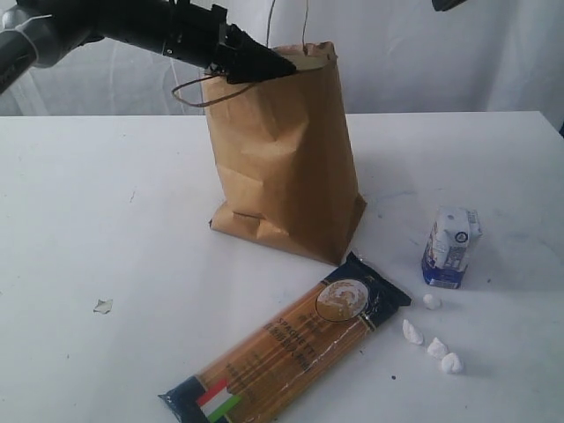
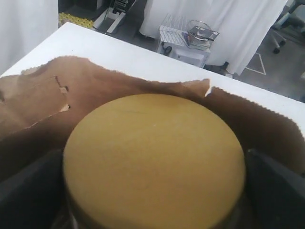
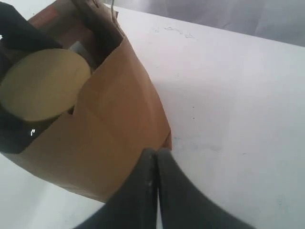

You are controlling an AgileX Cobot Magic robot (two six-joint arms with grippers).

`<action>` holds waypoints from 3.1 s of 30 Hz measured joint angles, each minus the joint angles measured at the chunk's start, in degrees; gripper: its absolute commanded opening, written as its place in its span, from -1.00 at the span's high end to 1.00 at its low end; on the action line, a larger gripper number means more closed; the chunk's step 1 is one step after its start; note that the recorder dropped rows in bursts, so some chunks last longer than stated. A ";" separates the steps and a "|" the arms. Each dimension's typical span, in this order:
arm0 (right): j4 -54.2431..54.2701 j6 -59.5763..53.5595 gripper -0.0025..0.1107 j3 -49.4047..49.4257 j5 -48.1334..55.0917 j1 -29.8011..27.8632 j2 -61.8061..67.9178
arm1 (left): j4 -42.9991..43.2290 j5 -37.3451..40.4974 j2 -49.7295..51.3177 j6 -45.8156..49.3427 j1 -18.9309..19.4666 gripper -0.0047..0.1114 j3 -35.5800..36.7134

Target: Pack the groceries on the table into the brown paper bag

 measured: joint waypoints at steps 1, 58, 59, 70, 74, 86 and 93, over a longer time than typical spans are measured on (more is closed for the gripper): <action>0.00 0.00 0.96 0.00 0.00 0.00 0.00 | 0.39 0.00 -0.11 -0.45 0.00 -0.38 -0.05; 0.22 0.00 0.96 0.00 0.00 0.00 0.00 | 7.13 0.10 -9.90 -9.30 14.19 -0.89 -0.03; 0.22 0.00 0.96 0.00 0.00 0.00 0.00 | 7.71 0.10 -9.90 -10.00 15.06 -0.89 -0.03; 0.33 0.00 0.96 0.00 0.00 0.00 1.03 | 21.64 0.20 -11.61 -18.96 17.29 -0.64 0.81; 0.33 0.00 0.96 0.00 0.00 0.00 1.24 | 25.92 0.20 -13.35 -24.86 17.29 0.18 0.81; -2.41 0.00 0.96 0.00 0.00 0.00 1.38 | 36.77 0.20 -15.37 -39.19 17.62 0.92 0.81; -8.40 0.47 0.96 0.00 0.00 0.00 1.38 | 45.83 0.20 -16.57 -50.06 21.71 0.92 1.65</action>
